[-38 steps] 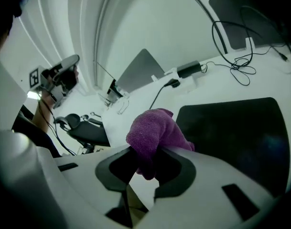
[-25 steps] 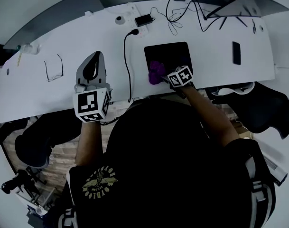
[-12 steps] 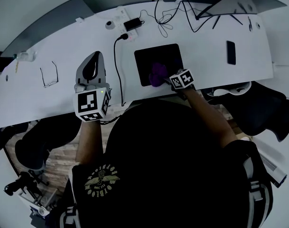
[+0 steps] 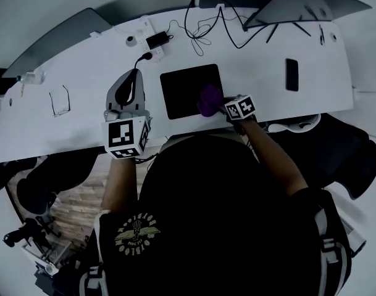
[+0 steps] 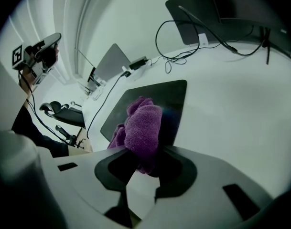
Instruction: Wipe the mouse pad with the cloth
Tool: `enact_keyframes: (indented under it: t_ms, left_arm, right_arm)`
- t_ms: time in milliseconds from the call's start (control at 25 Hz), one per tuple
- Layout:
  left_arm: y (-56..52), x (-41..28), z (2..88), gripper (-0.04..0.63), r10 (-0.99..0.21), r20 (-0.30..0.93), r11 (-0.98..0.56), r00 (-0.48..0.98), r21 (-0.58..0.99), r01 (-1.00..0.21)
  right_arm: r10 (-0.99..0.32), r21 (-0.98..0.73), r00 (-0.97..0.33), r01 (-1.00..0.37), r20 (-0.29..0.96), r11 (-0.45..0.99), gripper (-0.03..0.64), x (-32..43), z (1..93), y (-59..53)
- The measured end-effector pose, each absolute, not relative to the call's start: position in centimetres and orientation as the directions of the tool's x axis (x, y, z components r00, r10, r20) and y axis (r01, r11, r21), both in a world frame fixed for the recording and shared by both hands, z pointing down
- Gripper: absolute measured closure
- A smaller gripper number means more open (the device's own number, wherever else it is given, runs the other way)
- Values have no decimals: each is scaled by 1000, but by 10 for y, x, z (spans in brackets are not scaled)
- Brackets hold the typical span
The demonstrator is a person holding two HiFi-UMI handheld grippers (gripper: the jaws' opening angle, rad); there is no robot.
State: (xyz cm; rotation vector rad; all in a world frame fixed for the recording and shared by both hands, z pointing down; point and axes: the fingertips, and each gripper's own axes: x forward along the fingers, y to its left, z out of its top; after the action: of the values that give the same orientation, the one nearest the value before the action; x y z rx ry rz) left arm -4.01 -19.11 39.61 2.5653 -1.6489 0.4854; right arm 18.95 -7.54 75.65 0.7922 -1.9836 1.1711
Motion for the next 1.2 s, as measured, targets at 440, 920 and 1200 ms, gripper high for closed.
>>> enact_keyframes:
  t_ms: [440, 920, 1200]
  left_arm:
    - [-183, -15, 380, 594, -919, 249, -346, 304, -145, -927]
    - [-172, -13, 343, 592, -934, 194, -336, 300, -192, -922]
    - [-181, -4, 320, 592, -936, 156, -343, 314, -214, -915]
  right_arm:
    - [-159, -479, -585, -767, 795, 427, 528, 239, 754, -78]
    - [-497, -448, -743, -668, 449, 594, 531, 217, 546, -135]
    - [-656, -242, -720, -694, 224, 679, 532, 220, 407, -175]
